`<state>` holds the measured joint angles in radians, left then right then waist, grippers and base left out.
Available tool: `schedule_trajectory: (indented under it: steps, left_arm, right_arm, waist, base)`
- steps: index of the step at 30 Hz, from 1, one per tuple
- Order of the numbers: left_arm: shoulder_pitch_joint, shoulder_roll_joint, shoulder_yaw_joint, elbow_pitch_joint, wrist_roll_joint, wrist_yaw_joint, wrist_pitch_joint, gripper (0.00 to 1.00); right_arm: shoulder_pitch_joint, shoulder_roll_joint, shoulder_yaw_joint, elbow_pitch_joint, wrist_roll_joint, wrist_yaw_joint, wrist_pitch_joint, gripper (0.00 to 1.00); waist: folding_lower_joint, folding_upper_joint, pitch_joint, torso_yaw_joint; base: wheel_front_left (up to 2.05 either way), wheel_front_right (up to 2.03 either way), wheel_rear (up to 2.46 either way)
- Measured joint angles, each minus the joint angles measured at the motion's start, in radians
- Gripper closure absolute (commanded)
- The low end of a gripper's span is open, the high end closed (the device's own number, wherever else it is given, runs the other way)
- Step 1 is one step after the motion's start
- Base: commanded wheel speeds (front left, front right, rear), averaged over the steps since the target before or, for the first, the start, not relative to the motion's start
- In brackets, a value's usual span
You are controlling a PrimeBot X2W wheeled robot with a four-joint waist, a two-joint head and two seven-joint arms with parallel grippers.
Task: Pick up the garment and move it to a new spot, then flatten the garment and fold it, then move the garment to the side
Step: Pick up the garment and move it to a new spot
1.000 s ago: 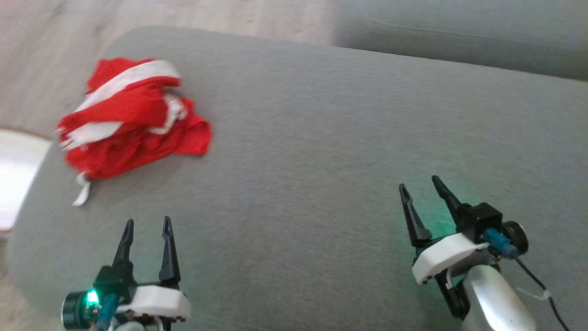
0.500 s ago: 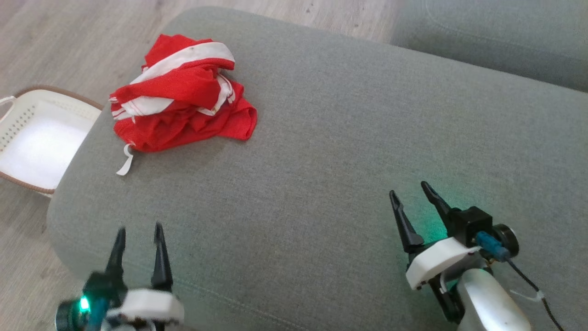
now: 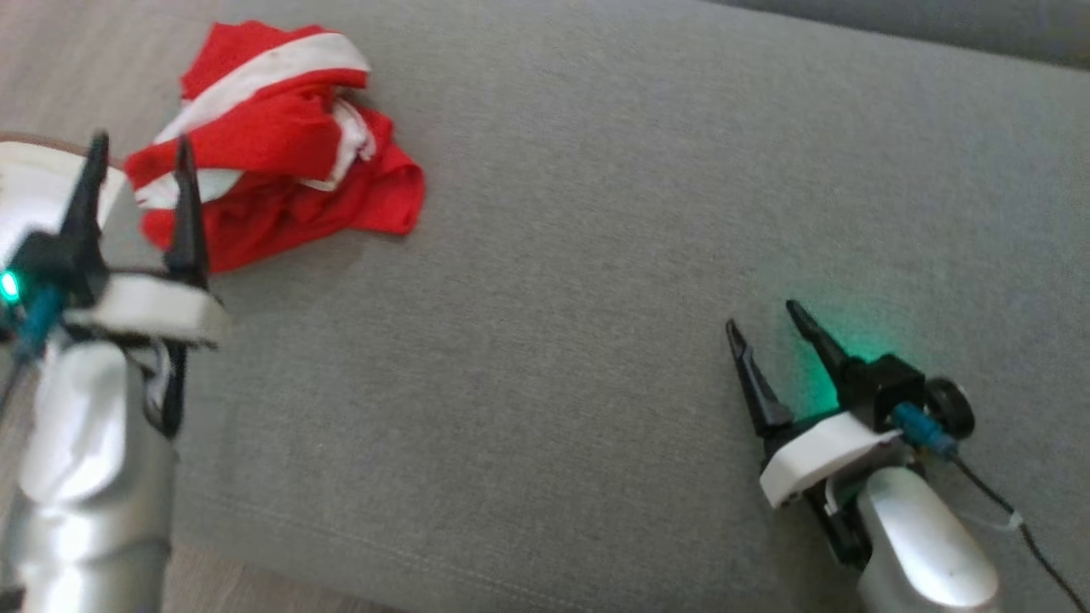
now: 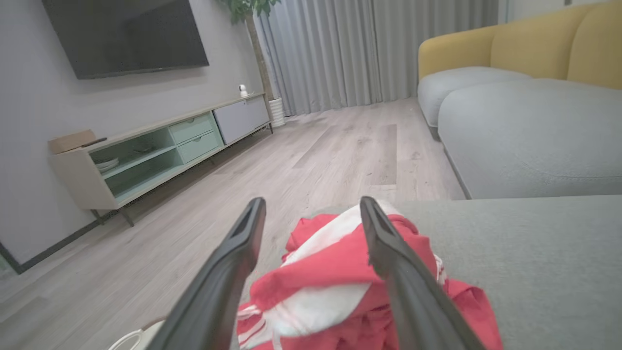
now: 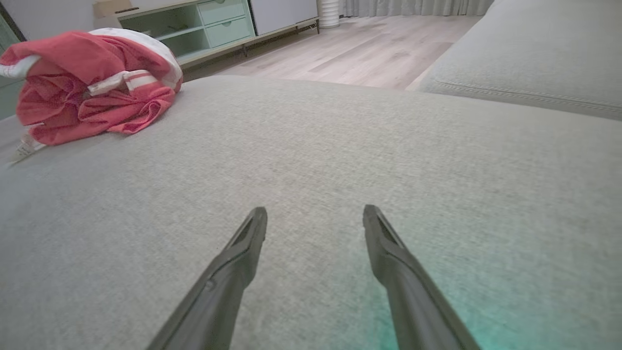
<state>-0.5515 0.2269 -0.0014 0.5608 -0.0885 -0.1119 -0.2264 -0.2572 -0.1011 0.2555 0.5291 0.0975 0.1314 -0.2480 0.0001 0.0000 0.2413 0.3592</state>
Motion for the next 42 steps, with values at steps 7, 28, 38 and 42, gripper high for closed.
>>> schedule_trajectory:
  steps: [7,28,38,42]
  left_arm:
    - [-0.168,0.059,-0.026,0.153,-0.026,-0.012,0.052,0.00]
    - [-0.364,0.121,-0.114,0.476,-0.058,-0.001,0.294,1.00]
    - [-0.382,0.149,-0.164,0.406,-0.025,0.002,0.114,1.00]
    - [-0.423,0.143,-0.208,0.338,-0.025,-0.004,0.066,1.00]
  right_arm:
    - [-0.043,-0.037,0.001,-0.020,0.008,0.000,-0.001,0.00]
    - [-0.102,-0.048,0.043,-0.035,0.044,0.000,-0.016,0.00]
    - [-0.057,-0.021,0.035,0.025,0.069,0.000,-0.014,0.00]
    - [-0.002,0.004,0.033,0.041,0.079,0.000,-0.011,0.00]
  waist:
    - [0.0000,0.0000,0.065,-0.067]
    - [0.0000,0.0000,0.139,-0.168]
    - [-0.0001,0.0000,0.034,-0.176]
    - [-0.0003,0.0000,-0.034,-0.193]
  base:
    - [0.00,0.00,0.00]
    - [0.00,0.00,0.00]
    - [0.00,0.00,0.00]
    - [0.00,0.00,0.00]
